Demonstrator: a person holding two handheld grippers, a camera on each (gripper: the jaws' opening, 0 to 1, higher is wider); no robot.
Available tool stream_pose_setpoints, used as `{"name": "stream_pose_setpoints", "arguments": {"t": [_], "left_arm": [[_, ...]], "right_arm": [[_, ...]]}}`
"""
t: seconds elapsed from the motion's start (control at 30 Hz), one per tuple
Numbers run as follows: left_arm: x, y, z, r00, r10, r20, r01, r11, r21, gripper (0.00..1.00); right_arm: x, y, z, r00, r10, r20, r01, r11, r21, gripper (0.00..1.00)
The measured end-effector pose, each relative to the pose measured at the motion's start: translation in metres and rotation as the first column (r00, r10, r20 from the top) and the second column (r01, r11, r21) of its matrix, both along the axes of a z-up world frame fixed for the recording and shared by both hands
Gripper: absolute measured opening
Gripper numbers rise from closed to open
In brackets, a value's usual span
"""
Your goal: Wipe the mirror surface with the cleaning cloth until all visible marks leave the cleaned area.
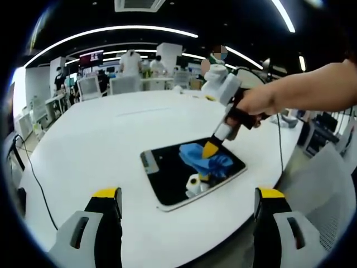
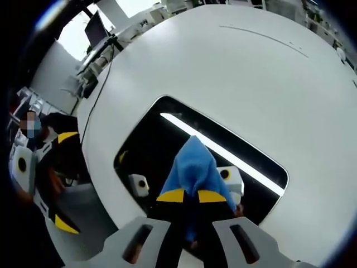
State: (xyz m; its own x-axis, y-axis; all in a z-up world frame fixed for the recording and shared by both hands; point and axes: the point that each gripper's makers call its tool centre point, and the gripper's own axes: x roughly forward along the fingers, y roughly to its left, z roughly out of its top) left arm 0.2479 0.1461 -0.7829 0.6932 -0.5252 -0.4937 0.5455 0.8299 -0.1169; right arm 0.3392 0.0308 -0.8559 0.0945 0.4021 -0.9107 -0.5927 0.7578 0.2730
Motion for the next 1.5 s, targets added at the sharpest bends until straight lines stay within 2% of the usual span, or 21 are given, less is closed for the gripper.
{"name": "stream_pose_setpoints", "arguments": {"t": [0.73, 1.5], "left_arm": [[-0.001, 0.000, 0.000, 1.000, -0.001, -0.001, 0.001, 1.000, -0.004, 0.99], [0.000, 0.000, -0.001, 1.000, 0.000, -0.005, 0.000, 1.000, -0.002, 0.99]], "right_arm": [[-0.004, -0.025, 0.001, 1.000, -0.004, -0.001, 0.004, 1.000, -0.006, 0.01], [-0.003, -0.033, 0.000, 1.000, -0.006, 0.005, 0.006, 1.000, -0.005, 0.01]]}}
